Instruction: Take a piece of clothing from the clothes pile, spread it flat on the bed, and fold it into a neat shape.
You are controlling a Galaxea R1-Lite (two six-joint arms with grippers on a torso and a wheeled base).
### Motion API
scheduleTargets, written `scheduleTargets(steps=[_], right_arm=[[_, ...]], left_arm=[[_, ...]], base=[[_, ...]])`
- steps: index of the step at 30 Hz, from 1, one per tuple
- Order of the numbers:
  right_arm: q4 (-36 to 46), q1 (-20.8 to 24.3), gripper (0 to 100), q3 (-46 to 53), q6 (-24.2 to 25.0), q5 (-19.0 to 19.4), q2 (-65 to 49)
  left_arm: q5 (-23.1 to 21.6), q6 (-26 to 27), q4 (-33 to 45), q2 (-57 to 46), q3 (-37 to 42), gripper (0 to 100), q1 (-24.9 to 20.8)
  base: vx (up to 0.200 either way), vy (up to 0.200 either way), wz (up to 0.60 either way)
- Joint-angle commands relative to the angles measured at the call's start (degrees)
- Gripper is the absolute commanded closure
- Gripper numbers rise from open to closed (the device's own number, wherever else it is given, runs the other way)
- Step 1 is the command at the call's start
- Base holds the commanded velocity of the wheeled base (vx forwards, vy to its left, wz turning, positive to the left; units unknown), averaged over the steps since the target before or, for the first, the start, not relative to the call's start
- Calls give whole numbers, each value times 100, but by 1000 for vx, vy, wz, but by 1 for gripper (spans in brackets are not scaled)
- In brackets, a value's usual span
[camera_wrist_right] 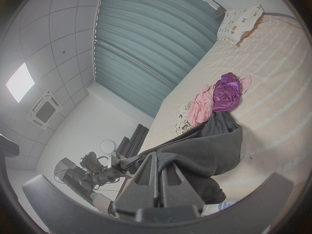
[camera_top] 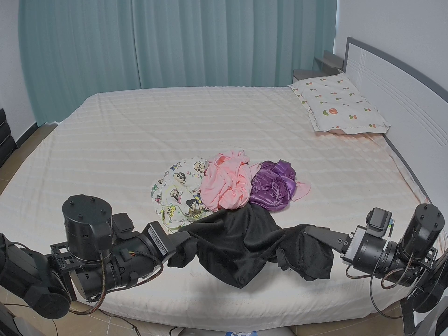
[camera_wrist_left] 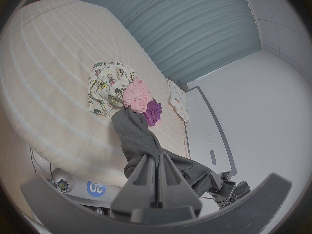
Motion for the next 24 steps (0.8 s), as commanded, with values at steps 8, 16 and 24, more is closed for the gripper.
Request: scheduleTargets(steps=[8,16,24], right_arm=[[-85,-7,100,-16,-16,-6,133],[-85,2,100,-104,-24,-331,89],[-85,11,100,-131,-33,-410,54]], left_arm=[[6,-12,0,-28,8,100,15],[-20,-83,9,-98,34,100,103],[-292,-92,17,-353,140,100,129]], base=[[0,0,0],[0,0,0],[0,200,0]])
